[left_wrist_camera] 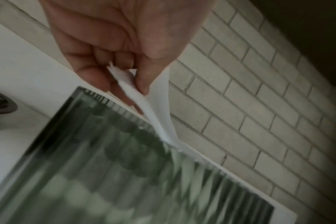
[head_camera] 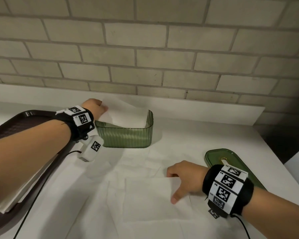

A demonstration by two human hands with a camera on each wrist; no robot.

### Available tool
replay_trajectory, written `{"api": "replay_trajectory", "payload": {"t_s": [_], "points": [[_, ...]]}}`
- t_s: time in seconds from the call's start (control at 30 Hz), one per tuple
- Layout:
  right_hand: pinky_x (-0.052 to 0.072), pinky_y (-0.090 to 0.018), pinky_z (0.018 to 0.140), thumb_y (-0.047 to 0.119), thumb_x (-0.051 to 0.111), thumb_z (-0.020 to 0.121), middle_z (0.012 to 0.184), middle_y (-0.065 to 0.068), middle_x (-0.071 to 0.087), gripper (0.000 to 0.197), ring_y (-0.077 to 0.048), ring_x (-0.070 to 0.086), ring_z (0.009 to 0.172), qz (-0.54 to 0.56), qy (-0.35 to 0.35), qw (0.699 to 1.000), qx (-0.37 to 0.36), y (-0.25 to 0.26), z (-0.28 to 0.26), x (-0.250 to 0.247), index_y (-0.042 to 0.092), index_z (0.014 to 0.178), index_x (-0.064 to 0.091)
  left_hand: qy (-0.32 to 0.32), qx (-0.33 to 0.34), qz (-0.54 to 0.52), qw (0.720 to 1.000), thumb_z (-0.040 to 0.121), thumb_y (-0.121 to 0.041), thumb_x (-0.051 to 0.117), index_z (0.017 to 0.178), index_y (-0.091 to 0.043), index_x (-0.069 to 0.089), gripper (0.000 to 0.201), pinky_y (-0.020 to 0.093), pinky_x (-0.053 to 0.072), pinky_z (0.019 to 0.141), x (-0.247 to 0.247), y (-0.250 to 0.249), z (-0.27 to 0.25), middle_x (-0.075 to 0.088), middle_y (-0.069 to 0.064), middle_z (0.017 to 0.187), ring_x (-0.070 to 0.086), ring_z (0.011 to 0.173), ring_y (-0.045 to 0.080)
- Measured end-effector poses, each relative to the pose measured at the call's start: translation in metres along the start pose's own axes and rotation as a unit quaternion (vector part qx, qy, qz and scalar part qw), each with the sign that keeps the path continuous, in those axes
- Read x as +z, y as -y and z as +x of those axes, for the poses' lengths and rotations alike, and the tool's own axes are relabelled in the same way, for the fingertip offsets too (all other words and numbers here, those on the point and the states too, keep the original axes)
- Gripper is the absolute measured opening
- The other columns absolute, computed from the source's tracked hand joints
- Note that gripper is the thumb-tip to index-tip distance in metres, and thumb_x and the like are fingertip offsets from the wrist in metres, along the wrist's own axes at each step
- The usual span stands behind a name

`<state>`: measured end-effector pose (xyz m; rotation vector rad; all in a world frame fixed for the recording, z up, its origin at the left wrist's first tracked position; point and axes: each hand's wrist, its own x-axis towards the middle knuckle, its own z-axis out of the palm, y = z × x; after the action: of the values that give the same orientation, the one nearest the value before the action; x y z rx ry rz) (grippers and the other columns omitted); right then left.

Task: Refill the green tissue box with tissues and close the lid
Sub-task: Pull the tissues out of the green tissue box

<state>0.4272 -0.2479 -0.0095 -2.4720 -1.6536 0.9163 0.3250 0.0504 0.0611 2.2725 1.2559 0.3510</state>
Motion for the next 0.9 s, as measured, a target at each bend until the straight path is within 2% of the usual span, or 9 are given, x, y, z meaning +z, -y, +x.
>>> {"api": "replay_trajectory", "payload": {"t_s": [0.2, 0.37, 0.43, 0.5, 0.6, 0.67, 0.73, 0.83, 0.9], "points": [[0.029, -0.017, 0.054, 0.038, 0.078, 0.071, 0.068, 0.013, 0.038, 0.035, -0.009, 0.039, 0.065, -0.025, -0.006, 0.999, -0.024, 0.004, 0.002, -0.002, 0.023, 0.068, 0.046, 0.07, -0.04, 0.036, 0.996, 0.095, -0.022, 0.049, 0.112, 0.003, 0.061, 0.032, 0.037, 0.055, 0.074, 0.003, -0.005, 0.018, 0.065, 0.018, 0.097, 0.063, 0.074, 0.033], [0.044, -0.018, 0.077, 0.028, 0.077, 0.075, 0.095, 0.009, 0.063, 0.018, -0.001, 0.059, 0.081, 0.161, -0.076, 0.984, -0.03, -0.007, 0.003, -0.019, 0.029, 0.083, 0.061, 0.122, -0.117, -0.12, 0.978, 0.095, -0.012, 0.053, 0.12, 0.002, 0.052, 0.028, 0.014, 0.041, 0.029, 0.001, -0.009, 0.027, 0.07, 0.015, 0.083, 0.06, 0.049, 0.017], [0.051, -0.018, 0.069, 0.014, 0.075, 0.078, 0.088, 0.004, 0.072, 0.01, -0.004, 0.066, 0.073, 0.362, -0.126, 0.922, -0.059, -0.009, 0.0, -0.029, 0.017, 0.086, 0.069, 0.155, -0.16, -0.178, 0.959, 0.096, -0.01, 0.05, 0.115, -0.003, 0.05, 0.021, 0.011, 0.039, 0.027, 0.0, -0.007, 0.027, 0.067, 0.009, 0.051, 0.06, 0.035, 0.011], [0.057, -0.028, 0.074, 0.012, 0.072, 0.077, 0.093, -0.01, 0.074, 0.019, -0.018, 0.07, 0.08, 0.495, -0.191, 0.846, -0.055, -0.015, 0.0, -0.039, 0.005, 0.095, 0.071, 0.176, -0.184, -0.194, 0.947, 0.097, -0.008, 0.047, 0.119, -0.005, 0.047, 0.022, 0.012, 0.04, 0.027, 0.001, -0.006, 0.025, 0.063, 0.008, 0.043, 0.059, 0.031, 0.01], [0.056, -0.035, 0.076, 0.032, 0.071, 0.068, 0.102, -0.021, 0.07, 0.045, -0.027, 0.067, 0.086, 0.592, -0.281, 0.754, -0.032, -0.026, 0.007, -0.054, 0.0, 0.099, 0.068, 0.214, -0.182, -0.138, 0.95, 0.097, -0.01, 0.048, 0.128, 0.0, 0.045, 0.033, 0.013, 0.037, 0.025, 0.005, -0.01, 0.016, 0.073, 0.015, 0.072, 0.058, 0.031, 0.014], [0.057, -0.028, 0.07, 0.027, 0.066, 0.08, 0.1, -0.013, 0.071, 0.025, -0.02, 0.068, 0.084, 0.631, -0.32, 0.706, -0.029, -0.028, 0.012, -0.065, 0.008, 0.095, 0.068, 0.196, -0.163, -0.06, 0.965, 0.095, -0.012, 0.053, 0.131, 0.005, 0.045, 0.041, 0.012, 0.034, 0.023, 0.009, -0.016, 0.013, 0.067, 0.019, 0.097, 0.054, 0.035, 0.019], [0.058, -0.022, 0.064, 0.019, 0.058, 0.091, 0.095, -0.004, 0.071, 0.01, -0.014, 0.066, 0.083, 0.657, -0.35, 0.668, -0.016, -0.029, 0.017, -0.075, 0.013, 0.093, 0.066, 0.168, -0.127, 0.038, 0.977, 0.094, -0.019, 0.055, 0.128, 0.007, 0.049, 0.043, 0.015, 0.041, 0.03, 0.016, -0.021, 0.01, 0.059, 0.017, 0.085, 0.053, 0.046, 0.022], [0.053, -0.018, 0.052, 0.016, 0.055, 0.094, 0.092, 0.0, 0.067, 0.009, -0.011, 0.063, 0.081, 0.681, -0.366, 0.634, -0.004, -0.023, 0.029, -0.092, 0.015, 0.092, 0.063, 0.146, -0.04, 0.202, 0.968, 0.092, -0.03, 0.057, 0.121, 0.006, 0.056, 0.047, 0.029, 0.05, 0.083, 0.021, -0.024, 0.009, 0.065, 0.016, 0.105, 0.063, 0.093, 0.03], [0.052, -0.016, 0.049, 0.011, 0.053, 0.095, 0.095, -0.002, 0.064, 0.008, -0.013, 0.061, 0.082, 0.694, -0.365, 0.62, -0.002, -0.016, 0.04, -0.102, 0.013, 0.093, 0.061, 0.155, -0.019, 0.247, 0.956, 0.088, -0.035, 0.062, 0.116, 0.002, 0.06, 0.046, 0.034, 0.048, 0.089, 0.021, -0.023, 0.011, 0.066, 0.013, 0.109, 0.062, 0.106, 0.029]]}}
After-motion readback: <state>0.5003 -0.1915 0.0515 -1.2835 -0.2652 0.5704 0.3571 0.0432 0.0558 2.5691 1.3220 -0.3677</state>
